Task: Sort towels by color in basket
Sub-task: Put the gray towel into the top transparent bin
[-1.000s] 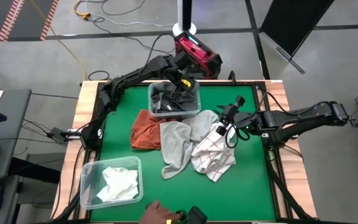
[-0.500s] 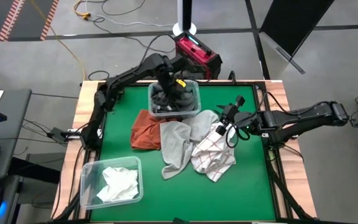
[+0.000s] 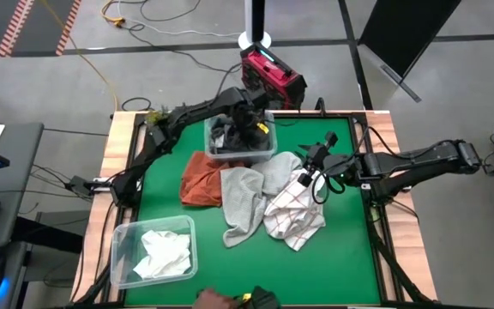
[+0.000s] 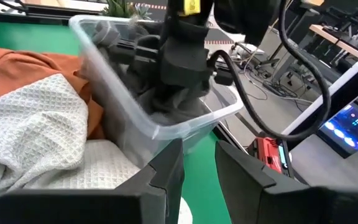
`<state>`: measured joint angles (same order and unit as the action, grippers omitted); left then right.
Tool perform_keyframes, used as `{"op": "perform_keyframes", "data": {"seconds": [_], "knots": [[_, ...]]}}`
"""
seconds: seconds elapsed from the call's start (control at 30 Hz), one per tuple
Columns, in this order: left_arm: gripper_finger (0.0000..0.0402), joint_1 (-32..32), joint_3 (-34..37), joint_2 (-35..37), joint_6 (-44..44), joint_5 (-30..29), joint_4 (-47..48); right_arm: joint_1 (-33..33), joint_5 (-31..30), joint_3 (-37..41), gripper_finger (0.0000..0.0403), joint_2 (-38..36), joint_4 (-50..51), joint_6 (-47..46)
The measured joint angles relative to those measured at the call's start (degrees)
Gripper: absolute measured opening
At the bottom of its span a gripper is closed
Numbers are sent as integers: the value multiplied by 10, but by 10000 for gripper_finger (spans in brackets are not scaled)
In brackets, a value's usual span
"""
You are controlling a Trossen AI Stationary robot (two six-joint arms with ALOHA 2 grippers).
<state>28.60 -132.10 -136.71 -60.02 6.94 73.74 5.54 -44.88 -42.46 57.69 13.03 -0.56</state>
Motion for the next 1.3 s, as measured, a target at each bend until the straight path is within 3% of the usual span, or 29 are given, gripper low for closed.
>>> {"op": "perform_keyframes", "data": {"seconds": [0.27,0.6,1.03,1.3], "knots": [[0,-14,1,-13,-76,-36,9,2,0,0,127,0,2,-3],[4,-40,4,12,35,-35,49,1,1,0,127,0,2,-5],[140,-43,31,11,73,-24,4,14,2,0,127,0,1,-2],[164,-43,-27,9,133,-40,67,5,2,0,127,0,-3,0]]}}
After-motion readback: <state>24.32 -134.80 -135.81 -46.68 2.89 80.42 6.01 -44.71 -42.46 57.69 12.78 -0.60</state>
